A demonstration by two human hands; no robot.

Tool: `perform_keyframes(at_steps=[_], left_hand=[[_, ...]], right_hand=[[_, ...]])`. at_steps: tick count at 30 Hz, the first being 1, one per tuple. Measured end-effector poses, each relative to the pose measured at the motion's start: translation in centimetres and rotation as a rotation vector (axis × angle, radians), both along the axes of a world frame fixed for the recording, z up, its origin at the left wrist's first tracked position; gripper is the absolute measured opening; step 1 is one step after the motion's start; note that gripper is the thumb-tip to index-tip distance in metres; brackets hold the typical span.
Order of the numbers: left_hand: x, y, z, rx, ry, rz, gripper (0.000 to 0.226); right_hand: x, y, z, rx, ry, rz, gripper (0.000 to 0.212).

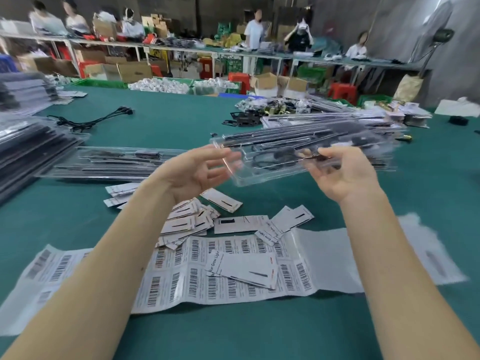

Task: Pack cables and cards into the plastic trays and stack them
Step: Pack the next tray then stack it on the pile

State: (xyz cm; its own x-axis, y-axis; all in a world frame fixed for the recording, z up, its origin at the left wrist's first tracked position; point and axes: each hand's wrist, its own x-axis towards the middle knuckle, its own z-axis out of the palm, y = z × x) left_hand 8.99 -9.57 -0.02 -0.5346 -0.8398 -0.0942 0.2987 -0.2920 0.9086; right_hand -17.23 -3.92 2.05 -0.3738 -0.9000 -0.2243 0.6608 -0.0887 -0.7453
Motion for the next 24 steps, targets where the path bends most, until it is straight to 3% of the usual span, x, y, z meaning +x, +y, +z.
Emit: perform_keyframes(at_steps=[6, 10, 11, 18, 20, 24], left_hand=[[-1.8, 0.0, -1.0, -0.065, -0.418, 0.182, 0.033], [-1.5, 0.0, -1.5, -0.674, -1.227, 0.239, 0.027], [-1.4, 0.1, -1.2, -0.779, -1.318, 0.246, 0.028], [-2.8, 1.2, -0.1, -0.891, -1.128, -0.087, 0.007], [-3.1, 1.4, -0.9, -0.935, -1.114, -0.043, 0.008], [-3.5, 1.8, -1.0, -0.945, -1.109, -0.06, 0.005]], right_hand=[[1.0, 0.9, -1.9, 0.132, -0.017, -0.147, 0.011], [1.0, 0.8, -4.0, 0.241, -0.013, -0.181, 0.008], [1.0, 0.7, -4.4, 0.267, 0.003, -0.181, 0.007], [-1.0, 0.5, -4.9, 0.302, 0.274, -0.045, 0.024], [-2.0, 0.8, -5.0, 0.409, 0.454, 0.01, 0.027], [-3.9, 1.0, -5.3, 0.648, 0.98, 0.078, 0.055]])
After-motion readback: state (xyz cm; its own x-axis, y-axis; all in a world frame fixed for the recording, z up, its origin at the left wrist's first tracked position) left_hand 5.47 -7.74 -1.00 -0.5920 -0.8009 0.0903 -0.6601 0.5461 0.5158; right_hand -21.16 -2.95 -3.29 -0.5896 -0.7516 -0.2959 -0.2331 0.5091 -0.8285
